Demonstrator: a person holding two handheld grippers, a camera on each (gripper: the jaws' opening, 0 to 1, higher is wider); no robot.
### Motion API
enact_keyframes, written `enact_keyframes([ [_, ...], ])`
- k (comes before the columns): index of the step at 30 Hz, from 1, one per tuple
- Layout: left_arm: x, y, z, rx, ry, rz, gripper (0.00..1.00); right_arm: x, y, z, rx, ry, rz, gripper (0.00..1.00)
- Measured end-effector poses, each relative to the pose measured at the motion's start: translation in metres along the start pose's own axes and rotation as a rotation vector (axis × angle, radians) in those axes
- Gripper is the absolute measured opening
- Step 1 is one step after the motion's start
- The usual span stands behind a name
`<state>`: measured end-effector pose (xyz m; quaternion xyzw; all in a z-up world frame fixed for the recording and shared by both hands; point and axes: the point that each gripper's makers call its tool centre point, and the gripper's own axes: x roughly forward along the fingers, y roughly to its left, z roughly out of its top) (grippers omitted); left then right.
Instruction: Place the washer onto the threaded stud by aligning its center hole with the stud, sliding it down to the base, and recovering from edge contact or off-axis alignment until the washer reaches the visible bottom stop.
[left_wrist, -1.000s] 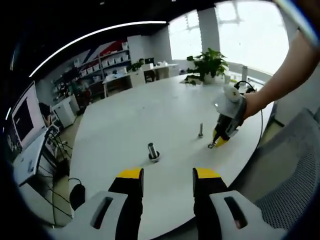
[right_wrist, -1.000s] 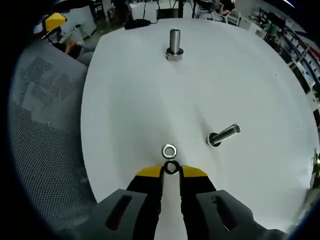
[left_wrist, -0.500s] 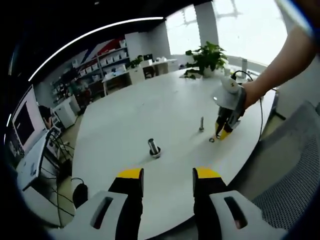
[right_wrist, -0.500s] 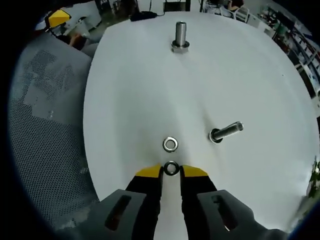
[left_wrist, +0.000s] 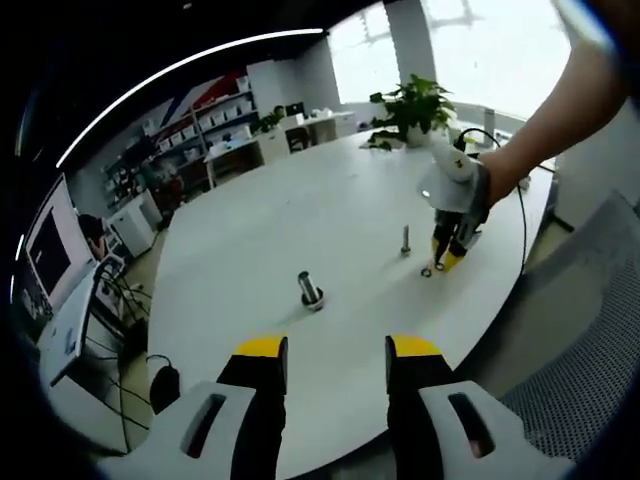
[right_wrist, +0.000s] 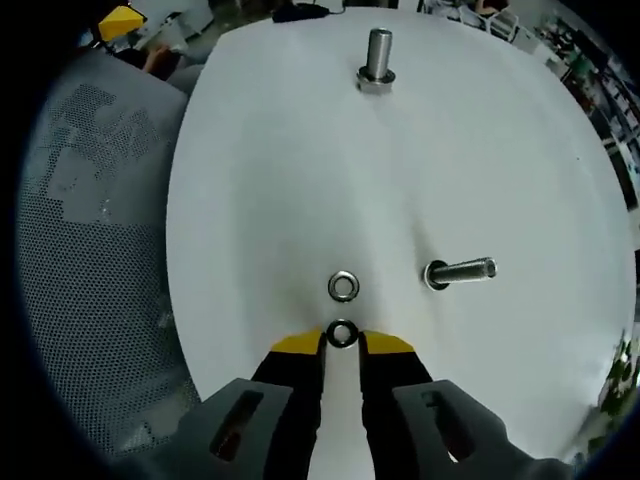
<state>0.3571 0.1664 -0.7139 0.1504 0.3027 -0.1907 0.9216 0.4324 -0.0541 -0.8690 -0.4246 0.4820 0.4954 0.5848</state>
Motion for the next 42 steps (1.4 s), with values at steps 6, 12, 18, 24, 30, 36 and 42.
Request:
enact_keyframes([
  [6,0.001,0.0,-0.002,0.003,0.009,0.005,0.37,0.0,0.001,0.001,-0.011,0.091,0.007,0.14],
  [12,0.0,0.002,-0.002,-0.006,0.006,0.014,0.37,0.0,0.001,-0.001,0.013,0.082,-0.001,0.14],
  [18,0.0,0.003,-0.002,0.0,0.007,0.015,0.37,0.0,0.0,-0.002,0.037,-0.006,-0.019,0.14],
  [24,-0.001,0.004,0.001,-0.022,-0.009,0.012,0.37,-0.001,0.0,-0.002,0.054,-0.045,-0.004,0.14],
  [30,-0.003,0.004,0.003,-0.045,-0.03,0.005,0.38,-0.004,0.002,-0.003,0.21,-0.114,0.024,0.13],
  [36,-0.003,0.003,0.003,-0.045,-0.026,0.005,0.38,-0.022,-0.014,-0.005,0.31,-0.18,0.006,0.13],
  [42,-0.002,0.003,0.002,-0.044,-0.022,0.004,0.38,-0.045,-0.038,0.001,0.329,-0.233,-0.03,0.13],
])
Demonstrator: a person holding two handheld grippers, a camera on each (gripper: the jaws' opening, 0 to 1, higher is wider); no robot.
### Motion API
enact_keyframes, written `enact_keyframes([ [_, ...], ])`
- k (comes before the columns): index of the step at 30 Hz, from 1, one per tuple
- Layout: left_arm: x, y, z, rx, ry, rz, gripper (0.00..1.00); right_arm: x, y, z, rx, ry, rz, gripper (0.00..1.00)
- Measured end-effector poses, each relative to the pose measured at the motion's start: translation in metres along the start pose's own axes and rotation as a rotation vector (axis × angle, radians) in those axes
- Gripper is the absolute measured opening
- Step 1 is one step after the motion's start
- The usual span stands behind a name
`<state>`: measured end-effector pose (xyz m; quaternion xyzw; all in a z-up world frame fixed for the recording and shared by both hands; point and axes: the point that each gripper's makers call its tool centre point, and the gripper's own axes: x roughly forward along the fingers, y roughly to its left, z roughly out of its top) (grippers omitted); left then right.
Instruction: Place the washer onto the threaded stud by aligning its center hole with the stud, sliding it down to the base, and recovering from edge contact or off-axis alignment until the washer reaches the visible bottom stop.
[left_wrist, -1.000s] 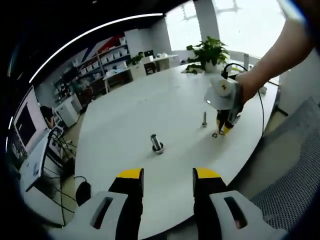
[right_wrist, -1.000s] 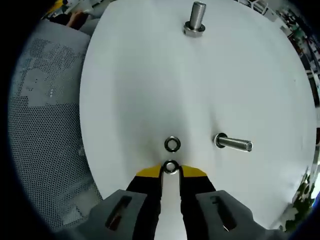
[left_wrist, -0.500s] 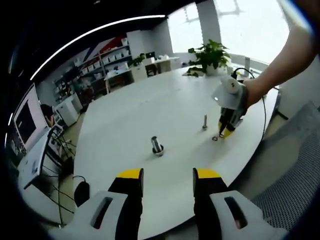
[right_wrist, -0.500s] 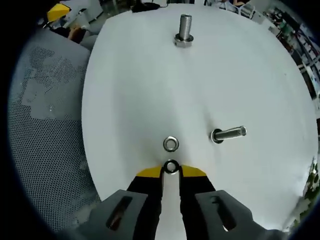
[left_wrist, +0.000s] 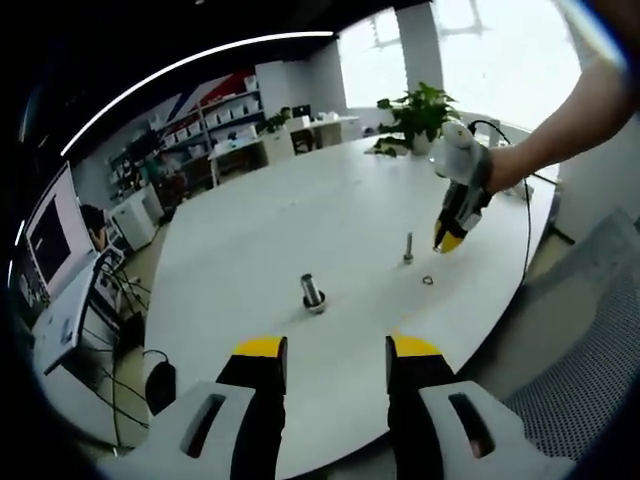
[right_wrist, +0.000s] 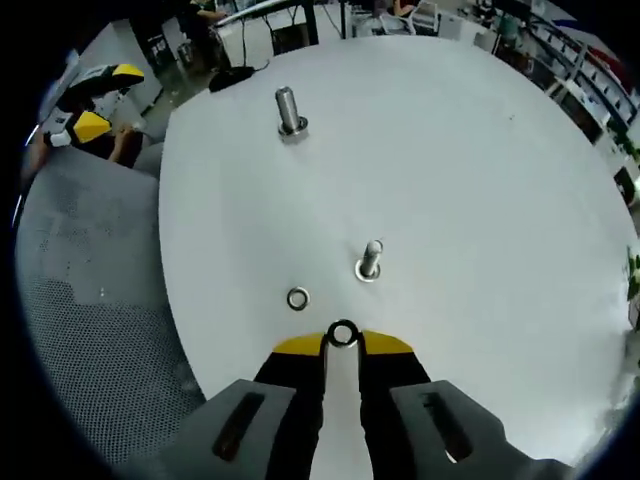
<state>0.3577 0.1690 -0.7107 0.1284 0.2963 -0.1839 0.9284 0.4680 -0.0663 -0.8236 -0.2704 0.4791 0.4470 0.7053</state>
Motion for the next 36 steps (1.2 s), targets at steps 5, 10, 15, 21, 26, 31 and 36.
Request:
enact_keyframes([
  [5,-0.001,0.003,0.0,0.006,0.002,0.015,0.38,-0.01,-0.008,0.022,-0.033,-0.038,-0.014,0.13],
  [10,0.0,0.002,-0.001,0.019,0.008,0.014,0.38,-0.012,-0.012,0.032,-0.068,-0.034,-0.023,0.13],
  [15,0.0,0.003,-0.001,0.019,0.006,0.015,0.38,-0.009,-0.01,0.039,-0.115,-0.034,-0.027,0.13],
  [21,0.0,0.003,-0.002,0.022,0.012,0.019,0.38,-0.005,-0.01,0.044,-0.156,-0.025,-0.031,0.13],
  [26,0.0,0.003,-0.003,0.023,0.016,0.019,0.38,0.0,-0.009,0.046,-0.177,-0.018,-0.028,0.13],
  [31,0.0,0.004,-0.003,0.02,0.016,0.025,0.38,0.006,-0.012,0.044,-0.185,0.006,-0.03,0.13],
  [36,0.001,0.004,-0.003,0.024,0.02,0.023,0.38,0.011,-0.012,0.044,-0.193,0.017,-0.025,0.14],
])
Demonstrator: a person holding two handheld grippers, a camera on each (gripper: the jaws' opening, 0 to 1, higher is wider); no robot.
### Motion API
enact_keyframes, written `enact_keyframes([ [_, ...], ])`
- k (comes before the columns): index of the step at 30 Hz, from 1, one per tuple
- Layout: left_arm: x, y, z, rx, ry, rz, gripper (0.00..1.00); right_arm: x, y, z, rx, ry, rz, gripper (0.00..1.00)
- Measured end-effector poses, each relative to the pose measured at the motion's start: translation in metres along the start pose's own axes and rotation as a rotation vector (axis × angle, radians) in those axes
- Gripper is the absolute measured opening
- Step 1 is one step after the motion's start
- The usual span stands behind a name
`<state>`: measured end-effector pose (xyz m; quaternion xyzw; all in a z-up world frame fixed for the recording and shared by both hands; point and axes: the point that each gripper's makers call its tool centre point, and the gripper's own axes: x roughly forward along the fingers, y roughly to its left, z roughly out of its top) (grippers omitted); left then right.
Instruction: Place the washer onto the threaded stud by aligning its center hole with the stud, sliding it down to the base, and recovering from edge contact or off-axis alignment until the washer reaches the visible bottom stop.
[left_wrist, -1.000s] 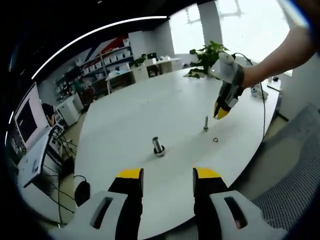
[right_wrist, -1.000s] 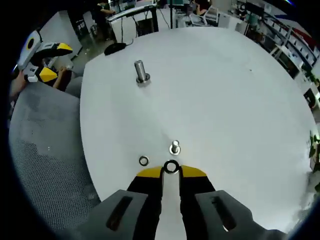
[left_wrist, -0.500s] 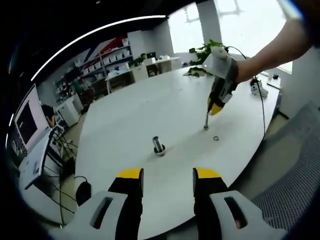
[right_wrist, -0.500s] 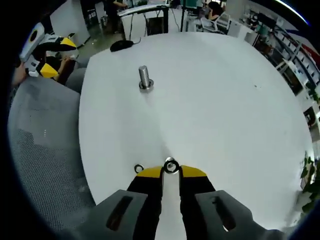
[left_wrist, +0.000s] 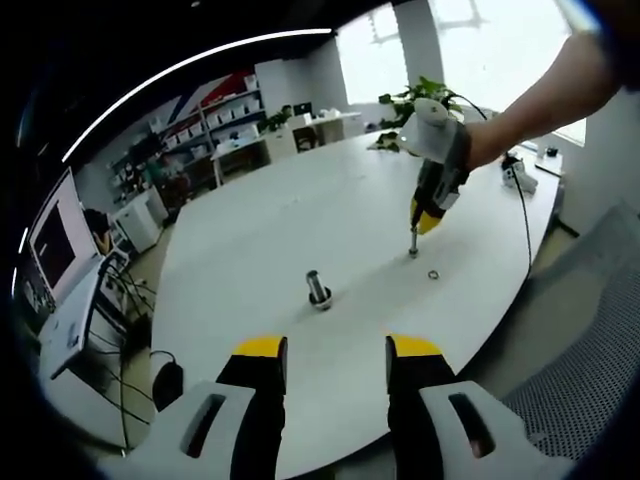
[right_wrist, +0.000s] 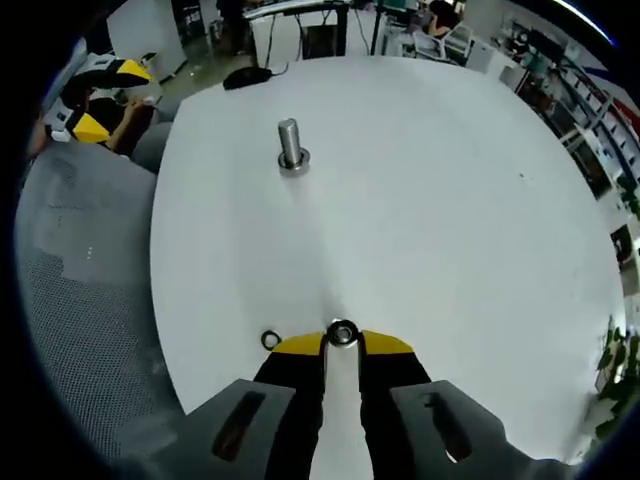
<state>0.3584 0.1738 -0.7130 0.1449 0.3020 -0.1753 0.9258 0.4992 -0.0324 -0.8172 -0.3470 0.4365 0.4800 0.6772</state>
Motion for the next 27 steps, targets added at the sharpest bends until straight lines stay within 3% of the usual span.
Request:
enact_keyframes([
  [16,0.001,0.001,-0.002,-0.004,0.009,0.004,0.38,0.031,-0.001,-0.019,0.029,0.059,0.019,0.14],
  [27,0.001,0.002,-0.003,-0.009,0.014,0.007,0.37,0.036,-0.002,-0.021,0.05,0.06,0.022,0.14],
])
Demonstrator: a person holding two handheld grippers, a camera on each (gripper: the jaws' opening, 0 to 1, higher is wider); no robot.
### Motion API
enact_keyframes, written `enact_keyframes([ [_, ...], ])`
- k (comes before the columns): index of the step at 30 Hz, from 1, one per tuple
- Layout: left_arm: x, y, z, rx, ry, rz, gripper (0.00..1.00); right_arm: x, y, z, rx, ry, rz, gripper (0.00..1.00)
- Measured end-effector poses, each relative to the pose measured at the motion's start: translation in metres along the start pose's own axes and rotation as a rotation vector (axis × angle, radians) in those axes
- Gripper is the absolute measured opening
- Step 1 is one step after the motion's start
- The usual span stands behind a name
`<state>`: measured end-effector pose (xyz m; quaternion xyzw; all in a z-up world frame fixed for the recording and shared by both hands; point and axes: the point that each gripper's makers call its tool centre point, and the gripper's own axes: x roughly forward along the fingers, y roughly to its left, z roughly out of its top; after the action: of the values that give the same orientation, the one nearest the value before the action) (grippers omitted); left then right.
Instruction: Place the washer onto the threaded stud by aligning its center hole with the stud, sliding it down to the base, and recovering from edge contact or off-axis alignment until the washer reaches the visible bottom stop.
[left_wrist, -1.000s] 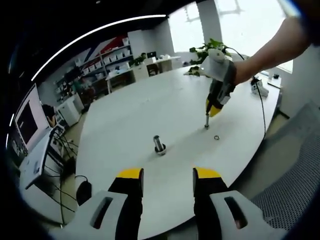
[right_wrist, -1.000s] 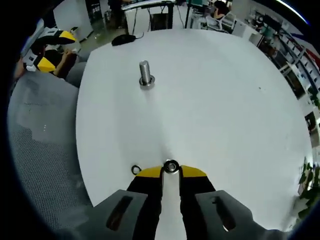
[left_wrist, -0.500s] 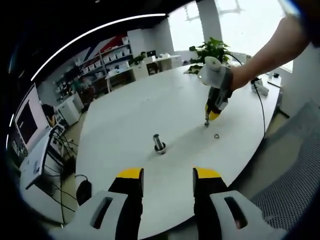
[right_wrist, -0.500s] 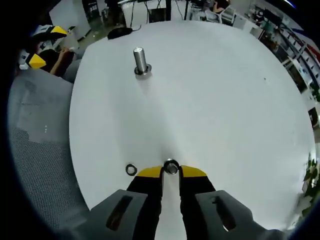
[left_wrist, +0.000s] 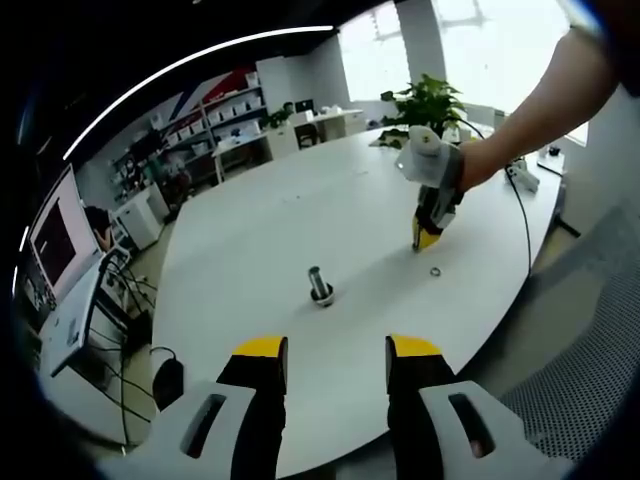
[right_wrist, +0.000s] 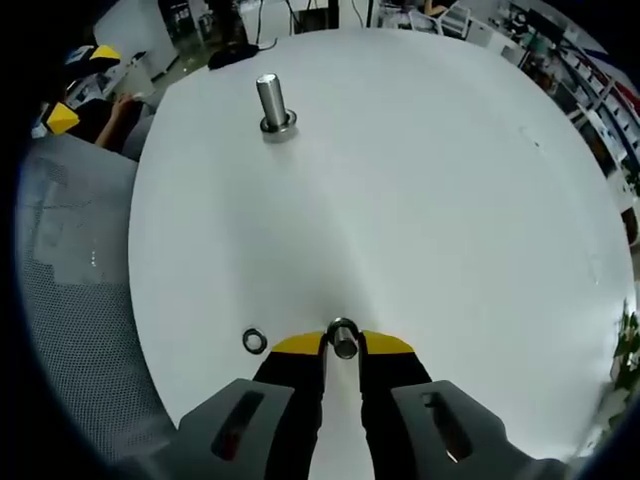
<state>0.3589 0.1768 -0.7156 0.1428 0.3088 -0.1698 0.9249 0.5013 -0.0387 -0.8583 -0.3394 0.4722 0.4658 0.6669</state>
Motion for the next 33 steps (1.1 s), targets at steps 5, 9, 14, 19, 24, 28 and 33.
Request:
enact_keyframes([
  [5,0.001,0.001,-0.001,0.0,0.005,0.002,0.37,0.001,-0.001,-0.003,0.018,0.0,0.008,0.16],
  [9,0.0,0.001,0.0,-0.001,0.001,0.005,0.37,0.001,0.003,-0.01,0.023,0.01,0.014,0.17],
  [14,-0.001,0.002,0.001,-0.007,-0.007,0.008,0.37,-0.003,0.006,-0.016,0.036,0.0,0.014,0.17],
  [19,0.0,0.002,0.001,-0.005,-0.006,0.009,0.37,-0.008,0.011,-0.017,0.047,-0.019,0.021,0.17],
  [24,-0.001,0.002,0.001,-0.009,-0.007,0.011,0.37,-0.01,0.027,-0.016,0.077,-0.037,0.039,0.18],
  [28,0.001,0.0,0.0,0.001,0.005,0.005,0.37,-0.01,0.039,-0.014,0.104,-0.05,0.064,0.19],
  [33,0.0,0.002,-0.001,0.002,0.003,0.011,0.38,-0.008,0.053,-0.016,0.033,-0.045,0.073,0.21],
])
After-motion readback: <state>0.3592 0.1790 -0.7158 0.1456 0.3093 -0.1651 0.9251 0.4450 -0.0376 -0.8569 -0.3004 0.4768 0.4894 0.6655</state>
